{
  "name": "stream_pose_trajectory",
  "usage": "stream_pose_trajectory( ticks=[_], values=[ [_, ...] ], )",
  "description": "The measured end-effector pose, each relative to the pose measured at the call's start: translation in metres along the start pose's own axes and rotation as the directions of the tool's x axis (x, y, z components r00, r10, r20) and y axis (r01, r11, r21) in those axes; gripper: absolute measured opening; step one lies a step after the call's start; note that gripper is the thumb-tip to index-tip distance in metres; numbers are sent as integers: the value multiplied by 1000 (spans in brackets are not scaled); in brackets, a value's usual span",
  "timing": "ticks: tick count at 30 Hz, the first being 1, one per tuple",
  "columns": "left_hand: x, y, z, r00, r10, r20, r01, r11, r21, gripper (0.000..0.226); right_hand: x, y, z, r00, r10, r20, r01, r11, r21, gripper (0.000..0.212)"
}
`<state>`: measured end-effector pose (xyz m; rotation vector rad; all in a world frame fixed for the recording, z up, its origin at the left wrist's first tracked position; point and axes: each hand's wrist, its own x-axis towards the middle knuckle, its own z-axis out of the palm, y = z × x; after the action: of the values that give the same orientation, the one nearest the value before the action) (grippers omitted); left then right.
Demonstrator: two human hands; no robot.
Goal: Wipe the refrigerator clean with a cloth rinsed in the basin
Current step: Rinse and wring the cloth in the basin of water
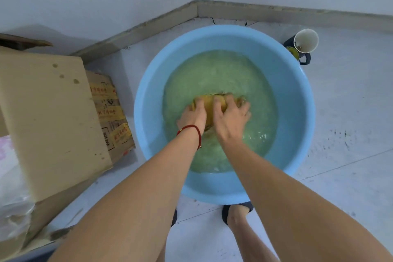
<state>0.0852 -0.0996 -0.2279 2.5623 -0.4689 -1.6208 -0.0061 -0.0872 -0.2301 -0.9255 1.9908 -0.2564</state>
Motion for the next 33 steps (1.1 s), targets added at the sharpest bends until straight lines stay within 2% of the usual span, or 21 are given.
stream_pose_trajectory(
  ticks=[2,3,5,6,8,10,11,13,14,16,18,20,21,22,23,24,26,28,30,31,33],
  values=[
    [5,3,8,999,-14,46,18,996,-88,77,-9,-15,5,990,137,25,-136,905,404,35],
    [6,6,9,997,-7,71,17,989,-144,69,-12,-20,7,986,168,21,-157,863,481,37],
    [7,7,10,994,12,111,14,974,-227,54,-17,-28,4,989,142,-37,-111,887,449,37],
    [4,9,7,994,41,105,-18,978,-208,52,-15,-28,1,993,91,-70,-60,930,362,37],
    [0,10,2,991,132,31,-129,988,-81,55,-5,-20,-6,995,-63,-80,64,998,12,38],
    [-2,7,-7,977,212,-26,-212,977,20,51,9,-11,-17,980,-199,-11,182,919,-351,40],
    [-2,4,-12,971,235,-52,-232,971,62,47,15,-4,-21,973,-231,7,206,856,-473,42],
    [-1,-2,-22,963,247,-110,-231,963,135,46,24,7,-28,959,-278,-58,178,747,-640,47],
    [-1,-5,-25,971,209,-116,-193,972,138,53,23,10,-30,955,-278,-104,140,732,-667,49],
    [-3,-7,-24,992,108,-66,-102,991,87,73,19,14,-30,976,-193,-97,100,799,-593,53],
    [-8,-1,-14,995,99,13,-99,993,59,80,8,7,-22,996,-84,-33,64,914,-400,53],
    [-6,3,1,997,52,58,-46,995,-89,92,3,-5,-10,998,33,58,-30,999,-45,47],
    [-6,3,6,997,-1,82,17,981,-192,100,-2,-13,-7,991,91,101,-106,983,148,43],
    [-5,3,9,992,-50,112,80,955,-285,101,-6,-21,-5,983,134,122,-165,942,293,40],
    [-6,3,11,985,-77,155,130,920,-371,90,-10,-25,-4,981,157,111,-187,914,359,43],
    [-5,4,11,980,-77,185,152,888,-435,69,-13,-28,-5,987,144,76,-162,921,354,45],
    [-1,4,9,988,-56,147,118,883,-454,33,-17,-30,-9,1000,-3,-9,4,989,146,42],
    [3,1,5,999,-24,21,30,929,-368,26,-11,-23,-14,983,-184,12,184,966,-183,44],
    [4,-5,0,997,15,-80,-37,962,-272,35,0,-15,-21,950,-298,94,304,811,-500,50],
    [3,-7,-5,992,41,-121,-67,973,-222,46,7,-9,-22,941,-325,94,315,742,-591,49],
    [2,-12,-11,984,52,-173,-74,989,-125,76,14,0,-24,932,-362,-12,254,677,-691,41]
  ],
)
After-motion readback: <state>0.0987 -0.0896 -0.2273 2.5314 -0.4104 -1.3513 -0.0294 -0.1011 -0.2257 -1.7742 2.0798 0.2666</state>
